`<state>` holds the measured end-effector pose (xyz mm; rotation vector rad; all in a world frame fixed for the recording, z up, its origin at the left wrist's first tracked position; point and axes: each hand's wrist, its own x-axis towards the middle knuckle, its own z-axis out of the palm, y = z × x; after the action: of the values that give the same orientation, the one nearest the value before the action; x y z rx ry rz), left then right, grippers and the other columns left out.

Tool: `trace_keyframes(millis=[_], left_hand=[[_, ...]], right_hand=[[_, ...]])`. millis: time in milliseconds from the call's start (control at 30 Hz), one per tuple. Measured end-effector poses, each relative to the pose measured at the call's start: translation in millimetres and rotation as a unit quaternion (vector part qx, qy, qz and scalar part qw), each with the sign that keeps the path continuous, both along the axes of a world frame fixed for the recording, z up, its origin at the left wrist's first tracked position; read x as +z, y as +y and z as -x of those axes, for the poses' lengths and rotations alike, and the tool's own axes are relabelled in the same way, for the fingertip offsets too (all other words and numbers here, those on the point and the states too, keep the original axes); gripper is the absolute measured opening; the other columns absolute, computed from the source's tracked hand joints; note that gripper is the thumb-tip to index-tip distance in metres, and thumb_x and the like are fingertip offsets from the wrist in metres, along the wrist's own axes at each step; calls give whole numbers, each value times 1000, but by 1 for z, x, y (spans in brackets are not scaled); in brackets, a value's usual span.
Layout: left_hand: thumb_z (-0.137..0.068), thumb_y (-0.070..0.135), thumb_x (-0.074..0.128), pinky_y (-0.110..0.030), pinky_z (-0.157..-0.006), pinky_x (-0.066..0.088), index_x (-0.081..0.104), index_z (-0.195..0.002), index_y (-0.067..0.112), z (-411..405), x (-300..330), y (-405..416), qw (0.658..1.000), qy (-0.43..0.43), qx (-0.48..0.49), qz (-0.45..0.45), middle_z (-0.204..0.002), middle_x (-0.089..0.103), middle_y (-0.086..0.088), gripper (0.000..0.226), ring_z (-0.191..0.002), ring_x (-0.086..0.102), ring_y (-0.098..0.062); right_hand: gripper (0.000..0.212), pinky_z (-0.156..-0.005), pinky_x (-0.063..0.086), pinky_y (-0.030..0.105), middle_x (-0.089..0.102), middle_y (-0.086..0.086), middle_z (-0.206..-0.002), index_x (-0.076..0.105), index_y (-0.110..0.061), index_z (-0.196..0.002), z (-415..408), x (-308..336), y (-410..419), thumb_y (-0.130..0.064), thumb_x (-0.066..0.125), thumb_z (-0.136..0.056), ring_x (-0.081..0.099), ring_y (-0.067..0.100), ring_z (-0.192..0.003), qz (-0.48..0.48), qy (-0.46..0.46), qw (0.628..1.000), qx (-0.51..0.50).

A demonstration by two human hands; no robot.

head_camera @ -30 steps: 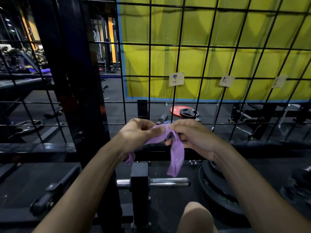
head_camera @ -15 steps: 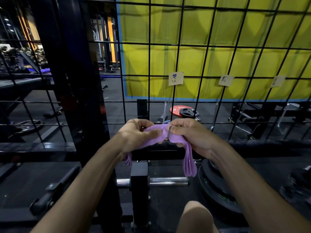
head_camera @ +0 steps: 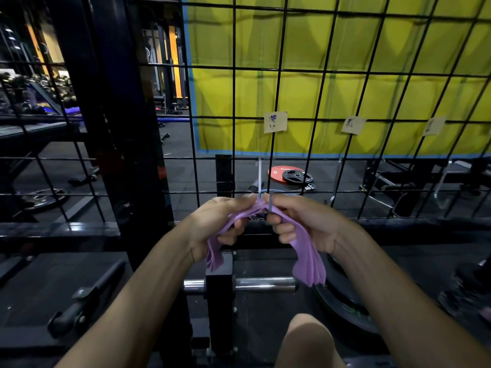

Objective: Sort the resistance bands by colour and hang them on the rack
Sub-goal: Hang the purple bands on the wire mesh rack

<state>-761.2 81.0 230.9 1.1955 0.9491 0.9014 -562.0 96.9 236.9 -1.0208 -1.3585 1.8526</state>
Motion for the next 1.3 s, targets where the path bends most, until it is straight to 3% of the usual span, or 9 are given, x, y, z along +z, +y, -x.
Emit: trace_keyframes(millis=[300, 400, 567, 733, 833, 967, 1067, 1167, 1300], left_hand=[[-99, 36, 56, -25, -45, 10, 54, -50, 18, -23, -32, -19, 973, -209, 27, 92, -49, 31, 5, 53, -40, 22, -8], [-99, 39, 58, -23, -42, 15, 58, -60, 16, -27, -40, -24, 974, -205, 61, 70, -53, 30, 3, 46, -42, 23, -8], [-98, 38, 57, -25, -45, 23, 60, -71, 16, -17, -61, -29, 984, -170, 48, 9, -59, 36, -2, 35, -46, 30, -11], [-98, 42, 59, -30, -51, 28, 60, -84, 7, -1, -89, -38, 994, -81, 54, -56, -62, 43, -8, 38, -52, 36, -17], [-91, 38, 65, -26, -53, 37, 64, -83, 11, 1, -102, -45, 991, -118, 51, -24, -66, 46, -6, 28, -55, 41, -15], [-95, 27, 68, -24, -58, 48, 65, -88, 13, -3, -114, -51, 977, -196, 46, 66, -73, 56, -6, 16, -58, 53, -13], [-96, 21, 63, -24, -60, 53, 63, -95, 11, -4, -119, -53, 965, -226, 64, 116, -78, 59, -6, 11, -60, 58, -14], [-98, 20, 60, -25, -61, 56, 62, -96, 9, -7, -123, -53, 962, -222, 76, 139, -79, 62, -5, 10, -64, 63, -15], [-96, 6, 55, -28, -58, 57, 61, -100, 5, -9, -133, -50, 954, -242, 83, 158, -78, 63, -8, 7, -64, 66, -17]], right_hand=[[23, -47, 18, 21, 41, -8, -59, 65, -18, -74, 7, -21, -3, -36, 69, -87, 31, 5, -45, 54, 112, 992, 34], [32, -54, 13, 25, 39, -5, -60, 67, -18, -69, 11, -22, -10, -45, 65, -87, 27, 7, -48, 12, 77, 997, 5], [50, -48, 25, 25, 44, 0, -65, 63, -13, -92, 11, -30, -21, -62, 51, -95, 30, 11, -51, -66, -33, 995, -62], [32, -53, 36, 28, 52, 4, -70, 67, -11, -102, 1, -56, -37, -39, 52, -103, 41, 14, -55, -128, -13, 986, -109], [17, -58, 41, 27, 59, 2, -73, 73, -15, -102, -4, -77, -51, -19, 56, -100, 51, 12, -59, -111, 70, 981, -140], [18, -61, 49, 30, 63, 5, -81, 73, -13, -102, -4, -102, -59, -13, 66, -85, 57, 17, -65, 28, 197, 969, -147], [30, -56, 51, 29, 60, 5, -81, 68, -10, -105, -1, -124, -56, -6, 72, -75, 56, 14, -60, 130, 281, 938, -157], [63, -53, 51, 28, 63, 8, -83, 64, -5, -102, 3, -139, -54, 1, 93, -46, 56, 13, -59, 167, 351, 909, -152], [66, -54, 51, 26, 63, 10, -85, 66, -1, -98, 10, -149, -53, 2, 96, -39, 58, 14, -62, 175, 384, 895, -149]])
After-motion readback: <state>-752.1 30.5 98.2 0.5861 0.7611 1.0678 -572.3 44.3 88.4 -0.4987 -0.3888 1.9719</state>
